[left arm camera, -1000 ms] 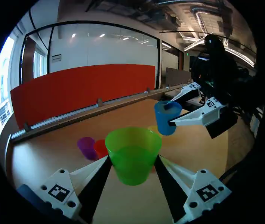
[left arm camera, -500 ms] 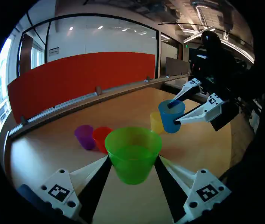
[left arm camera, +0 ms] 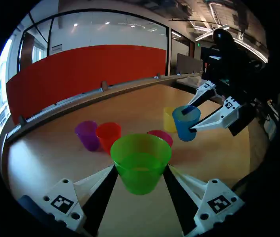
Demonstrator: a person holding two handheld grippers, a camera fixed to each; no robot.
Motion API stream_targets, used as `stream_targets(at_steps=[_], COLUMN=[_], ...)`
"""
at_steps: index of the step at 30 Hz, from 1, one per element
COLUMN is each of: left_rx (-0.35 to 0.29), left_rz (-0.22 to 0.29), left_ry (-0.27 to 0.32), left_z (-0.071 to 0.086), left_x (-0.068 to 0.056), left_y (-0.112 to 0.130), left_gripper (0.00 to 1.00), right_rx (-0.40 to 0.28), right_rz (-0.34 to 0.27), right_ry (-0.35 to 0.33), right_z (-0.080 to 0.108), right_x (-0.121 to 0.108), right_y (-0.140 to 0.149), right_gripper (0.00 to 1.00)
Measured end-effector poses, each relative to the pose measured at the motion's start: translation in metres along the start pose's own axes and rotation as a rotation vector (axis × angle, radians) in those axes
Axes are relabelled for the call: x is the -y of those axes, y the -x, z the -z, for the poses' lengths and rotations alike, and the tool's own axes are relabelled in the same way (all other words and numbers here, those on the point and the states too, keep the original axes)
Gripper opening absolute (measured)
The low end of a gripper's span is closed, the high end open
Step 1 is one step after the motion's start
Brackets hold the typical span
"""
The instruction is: Pour water
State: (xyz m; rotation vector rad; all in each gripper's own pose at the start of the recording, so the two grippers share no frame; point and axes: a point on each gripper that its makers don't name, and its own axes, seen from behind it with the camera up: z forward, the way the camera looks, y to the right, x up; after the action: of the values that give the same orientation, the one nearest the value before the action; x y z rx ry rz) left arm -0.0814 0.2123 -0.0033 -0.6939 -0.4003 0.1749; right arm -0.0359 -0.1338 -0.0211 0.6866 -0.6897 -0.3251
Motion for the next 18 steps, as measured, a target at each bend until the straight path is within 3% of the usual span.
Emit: stream_targets(at_steps=[18], left_rx=[0.089], left_rz=[0.009], left_ry=[0.002], left_z=[-0.026], left_x=[0.005], left_y=[0.04], left_gripper=[0.8], right_rx=[0.069], right_rz=[-0.007], right_ry=[-0.013], right_z=[-0.021], right_x=[-0.001], right_y=[0.032], right_gripper=[0.9])
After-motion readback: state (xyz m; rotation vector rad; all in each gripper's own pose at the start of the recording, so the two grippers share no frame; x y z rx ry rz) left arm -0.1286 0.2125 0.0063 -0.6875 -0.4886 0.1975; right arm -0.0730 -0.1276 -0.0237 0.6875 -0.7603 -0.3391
